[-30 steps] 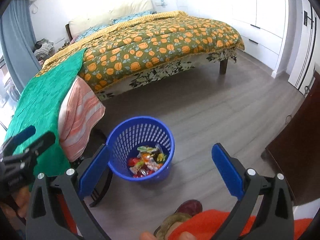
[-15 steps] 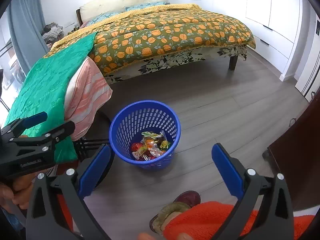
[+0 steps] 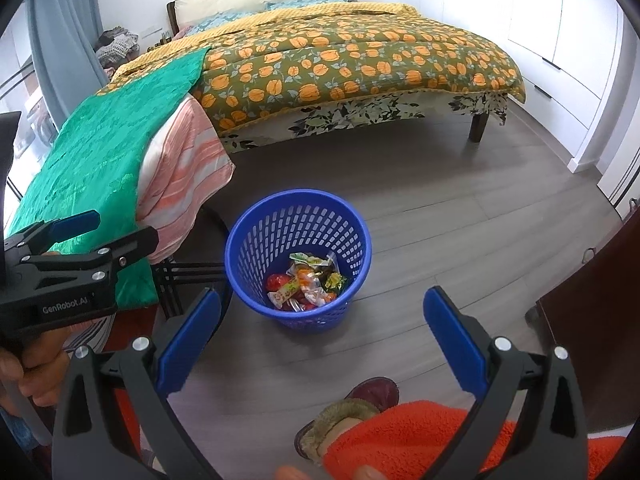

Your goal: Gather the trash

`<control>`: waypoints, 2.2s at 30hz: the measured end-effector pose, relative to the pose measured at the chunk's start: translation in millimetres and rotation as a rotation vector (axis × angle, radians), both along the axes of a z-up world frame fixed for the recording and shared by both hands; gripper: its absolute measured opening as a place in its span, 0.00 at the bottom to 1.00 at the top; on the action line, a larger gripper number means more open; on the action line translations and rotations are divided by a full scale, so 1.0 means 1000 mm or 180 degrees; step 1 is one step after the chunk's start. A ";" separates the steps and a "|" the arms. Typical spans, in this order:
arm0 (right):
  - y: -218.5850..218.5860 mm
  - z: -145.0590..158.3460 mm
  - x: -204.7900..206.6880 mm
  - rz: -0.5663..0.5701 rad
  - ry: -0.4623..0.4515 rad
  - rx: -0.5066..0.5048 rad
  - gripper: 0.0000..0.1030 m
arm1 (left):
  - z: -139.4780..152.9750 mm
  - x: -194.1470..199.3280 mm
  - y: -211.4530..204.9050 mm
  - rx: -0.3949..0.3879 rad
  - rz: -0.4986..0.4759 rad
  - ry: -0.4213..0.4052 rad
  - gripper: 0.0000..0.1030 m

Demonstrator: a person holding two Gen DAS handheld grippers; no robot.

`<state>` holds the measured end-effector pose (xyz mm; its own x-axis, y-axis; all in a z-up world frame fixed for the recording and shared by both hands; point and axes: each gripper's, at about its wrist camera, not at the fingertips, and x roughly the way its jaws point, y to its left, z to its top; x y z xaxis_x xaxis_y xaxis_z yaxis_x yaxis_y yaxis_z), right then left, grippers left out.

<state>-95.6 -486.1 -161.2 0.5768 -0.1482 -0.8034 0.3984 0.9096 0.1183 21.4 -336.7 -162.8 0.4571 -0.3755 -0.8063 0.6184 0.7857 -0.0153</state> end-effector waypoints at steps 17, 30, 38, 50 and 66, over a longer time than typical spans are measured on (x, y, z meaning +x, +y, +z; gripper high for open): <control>0.005 -0.002 0.005 0.0054 0.0040 -0.0019 0.96 | -0.004 0.001 0.002 0.0047 0.0032 0.0020 0.95; 0.007 -0.004 0.010 0.0086 0.0054 -0.0014 0.96 | -0.004 0.003 0.004 0.0059 0.0053 0.0012 0.95; 0.010 -0.005 0.012 0.0106 0.0069 -0.0002 0.96 | -0.004 0.004 0.005 0.0065 0.0060 0.0014 0.95; 0.010 -0.006 0.012 0.0098 0.0072 0.0003 0.96 | -0.004 0.004 0.004 0.0066 0.0060 0.0016 0.95; 0.009 -0.007 0.011 0.0088 0.0076 0.0000 0.96 | -0.008 0.005 0.008 0.0084 0.0063 0.0032 0.95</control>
<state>-84.3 -476.9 -168.1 0.5613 -0.1324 -0.8170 0.3759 0.9202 0.1091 26.6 -328.8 -171.3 0.4561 -0.3449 -0.8203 0.6027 0.7980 -0.0004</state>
